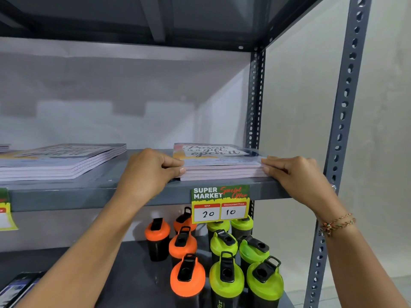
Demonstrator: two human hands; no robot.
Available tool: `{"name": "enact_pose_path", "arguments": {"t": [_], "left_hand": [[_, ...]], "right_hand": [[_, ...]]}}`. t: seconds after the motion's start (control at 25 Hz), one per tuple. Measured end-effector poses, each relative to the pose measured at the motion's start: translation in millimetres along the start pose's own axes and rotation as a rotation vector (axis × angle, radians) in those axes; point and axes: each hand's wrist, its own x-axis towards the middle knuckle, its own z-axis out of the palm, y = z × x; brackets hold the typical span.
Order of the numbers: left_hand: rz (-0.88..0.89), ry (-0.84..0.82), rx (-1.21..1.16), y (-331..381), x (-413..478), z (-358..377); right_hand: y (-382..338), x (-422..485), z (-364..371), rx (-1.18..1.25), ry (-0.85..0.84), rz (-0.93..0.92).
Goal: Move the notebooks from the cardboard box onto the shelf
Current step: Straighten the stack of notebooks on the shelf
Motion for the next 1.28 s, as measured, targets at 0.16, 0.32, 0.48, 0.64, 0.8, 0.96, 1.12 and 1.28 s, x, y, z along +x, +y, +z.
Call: {"name": "enact_pose_path", "arguments": {"t": [0.16,0.32,0.48,0.64,0.8,0.96,1.12,1.28], "left_hand": [[-0.017,-0.006,-0.043,-1.6,0.8,-0.5],[-0.043,0.022,-0.083,-2.4,0.1,1.2],[-0.045,0.021,-0.079,-1.2,-1.9,0.8],[-0.038,0.015,-0.055,-0.2,-4.0,1.1],[-0.019,0.028,-0.049,2.1,-5.8,4.7],[0.005,0.02,-0.03,6.0,-3.3,7.9],[0.012,0.012,-0.025,5.7,-1.9,8.3],[0.032,0.019,-0.026,5.1,-5.3,10.0]], "right_hand": [[-1.3,-0.1,1.1,-0.02,0.0,0.0],[-2.7,0.6,0.7,-0.002,0.023,0.016],[-1.6,-0.9,-2.0,0.103,0.056,0.084],[0.2,-1.1,0.0,0.133,0.085,0.109],[3.2,-1.4,0.8,0.124,0.132,0.129],[5.8,-0.7,-1.6,0.083,0.139,0.129],[5.8,-1.5,-2.0,0.079,0.132,0.125],[6.1,-5.2,-5.9,0.088,0.148,0.136]]}}
